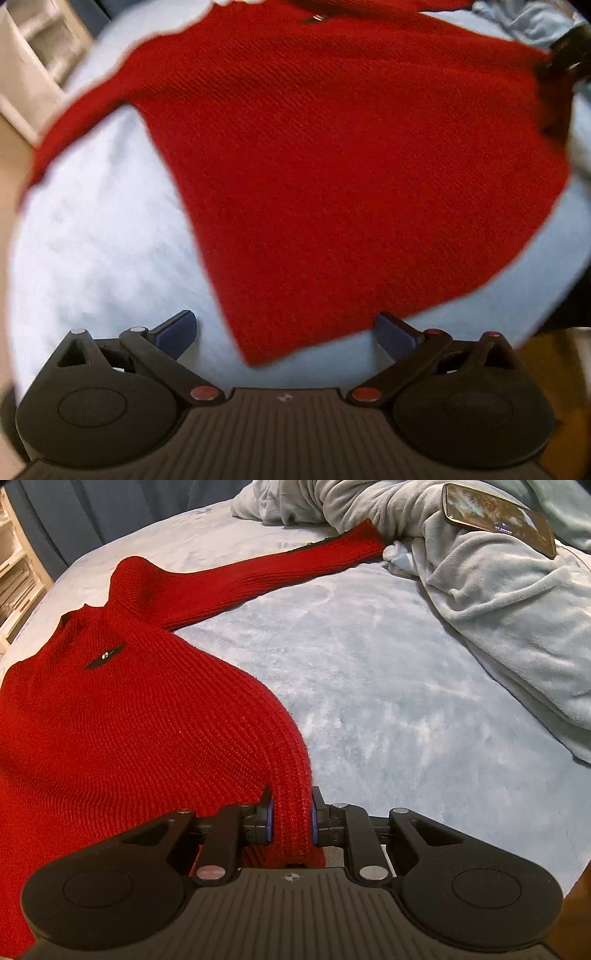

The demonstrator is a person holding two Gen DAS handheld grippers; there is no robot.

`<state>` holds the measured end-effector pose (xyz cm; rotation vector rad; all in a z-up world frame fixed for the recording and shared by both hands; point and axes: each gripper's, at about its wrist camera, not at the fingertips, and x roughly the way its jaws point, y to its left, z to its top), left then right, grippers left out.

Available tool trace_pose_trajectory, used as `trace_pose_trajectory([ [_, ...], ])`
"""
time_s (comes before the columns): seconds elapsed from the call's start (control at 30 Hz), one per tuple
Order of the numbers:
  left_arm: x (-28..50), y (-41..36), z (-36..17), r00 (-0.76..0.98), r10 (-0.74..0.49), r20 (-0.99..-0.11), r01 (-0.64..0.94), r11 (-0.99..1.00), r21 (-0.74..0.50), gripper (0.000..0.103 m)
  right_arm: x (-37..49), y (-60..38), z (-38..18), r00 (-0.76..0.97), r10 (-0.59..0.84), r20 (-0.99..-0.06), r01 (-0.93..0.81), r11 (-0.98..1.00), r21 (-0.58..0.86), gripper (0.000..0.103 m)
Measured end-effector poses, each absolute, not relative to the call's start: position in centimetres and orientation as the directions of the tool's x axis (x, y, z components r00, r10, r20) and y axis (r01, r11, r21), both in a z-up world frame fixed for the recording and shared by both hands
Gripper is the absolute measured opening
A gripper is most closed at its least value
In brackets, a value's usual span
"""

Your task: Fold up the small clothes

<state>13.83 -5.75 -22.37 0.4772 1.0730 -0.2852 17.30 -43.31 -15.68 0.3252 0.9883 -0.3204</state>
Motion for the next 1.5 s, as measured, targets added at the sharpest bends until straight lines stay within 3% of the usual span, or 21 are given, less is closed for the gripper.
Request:
trace_pose_trajectory([
  [0.17,16.8,-3.0,-21.6,0.495,0.084,-0.865,0.211,0.954,0.214,0.103,17.3,-43.4,-15.7,0.512,-0.115,-0.851,0.413,0.902,0.126,0.018],
  [0.33,18.5,0.1,-21.8,0.441,0.072,-0.895,0.027,0.995,0.093,0.103,16.9,-44.3,-16.0,0.522,-0.054,-0.851,0.425,0.882,0.204,0.022],
  [0.43,18.0,-0.5,-22.6,0.415,0.076,-0.907,0.021,0.995,0.093,0.103,15.7,-45.9,-15.4,0.568,-0.007,-0.823,0.457,0.834,0.309,0.027],
  [0.57,18.6,-0.8,-22.1,0.410,0.079,-0.909,0.018,0.995,0.095,0.103,13.2,-47.7,-13.9,0.616,-0.065,-0.785,0.459,0.839,0.291,0.047],
  [0.7,20.3,-0.2,-21.3,0.420,0.083,-0.903,-0.024,0.996,0.081,0.103,12.0,-46.9,-15.0,0.544,-0.081,-0.835,0.363,0.920,0.147,0.047],
  [0.93,20.7,0.8,-19.1,0.431,0.103,-0.897,-0.035,0.995,0.097,0.103,12.7,-43.9,-19.0,0.445,-0.071,-0.893,0.257,0.965,0.052,0.048],
  [1.1,20.6,0.5,-19.6,0.414,0.104,-0.904,-0.033,0.995,0.099,0.103,14.6,-44.3,-18.9,0.527,-0.136,-0.839,0.370,0.925,0.083,0.048],
  [1.3,20.4,-0.2,-21.4,0.330,0.080,-0.941,-0.010,0.997,0.082,0.103,16.0,-47.9,-21.1,0.497,-0.161,-0.853,0.503,0.854,0.132,0.051],
  [1.33,20.1,-0.5,-21.3,0.345,0.086,-0.935,0.000,0.996,0.092,0.100,15.8,-47.7,-21.1,0.508,-0.160,-0.847,0.487,0.864,0.129,0.043],
  [1.37,19.8,-0.9,-21.0,0.364,0.074,-0.928,0.028,0.996,0.090,0.077,15.7,-47.3,-20.8,0.523,-0.126,-0.843,0.442,0.886,0.142,0.013],
  [1.4,19.5,-1.3,-20.6,0.382,0.036,-0.924,0.068,0.995,0.067,0.056,15.4,-46.7,-20.5,0.532,-0.114,-0.839,0.408,0.903,0.136,0.010],
  [1.43,19.2,-1.7,-19.8,0.391,-0.030,-0.920,0.118,0.993,0.018,0.010,15.0,-46.1,-20.1,0.542,-0.130,-0.830,0.384,0.917,0.106,0.009],
  [1.5,18.7,-2.1,-18.2,0.428,-0.024,-0.904,0.124,0.992,0.032,0.011,14.4,-45.1,-18.8,0.559,-0.162,-0.814,0.360,0.931,0.062,0.008],
])
